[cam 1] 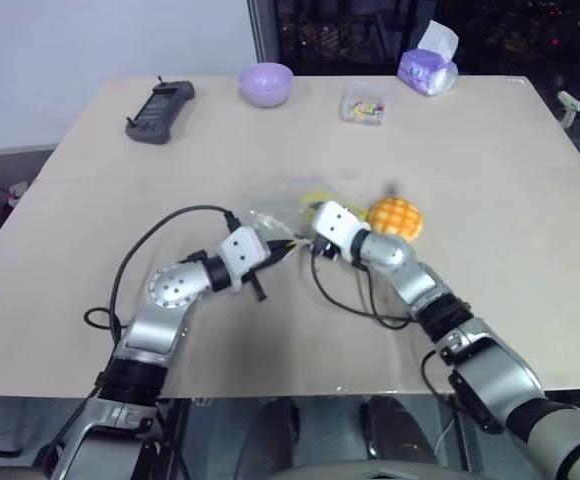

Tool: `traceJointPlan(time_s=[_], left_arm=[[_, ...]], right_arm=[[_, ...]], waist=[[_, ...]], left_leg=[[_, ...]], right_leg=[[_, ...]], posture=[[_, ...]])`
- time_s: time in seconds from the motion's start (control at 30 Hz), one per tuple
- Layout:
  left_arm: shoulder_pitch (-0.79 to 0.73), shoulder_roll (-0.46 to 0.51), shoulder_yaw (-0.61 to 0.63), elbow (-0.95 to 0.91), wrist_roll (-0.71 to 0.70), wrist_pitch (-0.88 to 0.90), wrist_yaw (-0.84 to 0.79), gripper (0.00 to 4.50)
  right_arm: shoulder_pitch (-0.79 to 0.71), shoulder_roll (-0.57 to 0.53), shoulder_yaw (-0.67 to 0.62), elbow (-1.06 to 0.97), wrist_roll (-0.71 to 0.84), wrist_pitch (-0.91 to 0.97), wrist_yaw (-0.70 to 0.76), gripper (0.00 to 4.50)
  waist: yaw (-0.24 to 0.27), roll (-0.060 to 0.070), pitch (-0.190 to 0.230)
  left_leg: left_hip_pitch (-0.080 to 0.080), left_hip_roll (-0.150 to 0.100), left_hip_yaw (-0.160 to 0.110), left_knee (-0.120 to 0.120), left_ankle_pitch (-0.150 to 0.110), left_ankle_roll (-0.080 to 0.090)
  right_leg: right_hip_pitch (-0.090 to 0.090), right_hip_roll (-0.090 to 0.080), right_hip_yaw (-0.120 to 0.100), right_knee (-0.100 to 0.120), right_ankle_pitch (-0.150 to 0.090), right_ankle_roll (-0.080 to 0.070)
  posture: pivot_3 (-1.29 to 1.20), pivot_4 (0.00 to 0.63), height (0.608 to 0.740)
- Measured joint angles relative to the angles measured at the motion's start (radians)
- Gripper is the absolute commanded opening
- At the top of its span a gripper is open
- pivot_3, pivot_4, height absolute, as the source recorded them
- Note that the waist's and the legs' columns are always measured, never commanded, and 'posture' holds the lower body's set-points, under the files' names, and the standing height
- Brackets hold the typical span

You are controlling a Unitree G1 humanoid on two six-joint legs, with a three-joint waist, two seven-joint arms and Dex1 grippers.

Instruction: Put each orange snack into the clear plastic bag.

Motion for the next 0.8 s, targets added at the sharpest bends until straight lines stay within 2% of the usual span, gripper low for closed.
traceJointPlan(time_s=[0.2,0.4,0.57,0.7,0.8], left_arm=[[-0.054,0.007,0.004,0.004,-0.041,0.032,-0.057,0.0],[-0.06,0.009,0.01,0.015,-0.047,0.036,-0.06,0.0],[-0.068,-0.005,0.016,0.073,-0.007,0.03,0.021,0.0],[-0.08,-0.041,0.022,0.119,0.022,0.025,0.108,0.0],[-0.081,-0.058,0.026,0.129,0.033,0.024,0.153,0.0]], right_arm=[[-0.088,-0.01,0.064,0.137,-0.198,-0.114,-0.209,4.44],[-0.112,-0.034,0.072,0.192,-0.269,-0.144,-0.315,4.44],[-0.08,-0.095,0.058,0.134,-0.227,-0.194,-0.226,4.44],[0.009,-0.162,0.038,-0.041,-0.118,-0.216,-0.043,4.44],[0.083,-0.2,0.003,-0.188,-0.011,-0.164,0.095,4.44]], waist=[[0.001,0.0,0.0],[0.003,0.0,0.0],[0.003,0.0,0.0],[0.002,0.0,0.0],[0.004,0.0,0.0]], left_leg=[[0.0,0.0,0.0,0.0,0.002,-0.004],[0.0,0.0,0.0,0.001,0.003,-0.004],[-0.002,0.0,0.0,0.002,0.001,-0.002],[-0.006,0.0,-0.002,0.006,0.001,-0.002],[-0.007,0.0,-0.003,0.008,0.001,-0.001]], right_leg=[[0.0,0.0,0.0,0.001,0.0,0.0],[0.0,0.0,0.0,0.0,0.0,0.0],[0.0,0.0,-0.001,0.0,0.0,0.0],[-0.001,0.0,-0.004,0.0,0.0,0.0],[-0.001,0.0,-0.005,0.0,0.0,0.0]], posture=[[0.0,0.15,0.74],[0.0,0.15,0.74],[0.0,0.15,0.74],[0.0,0.15,0.74],[0.0,0.15,0.74]])
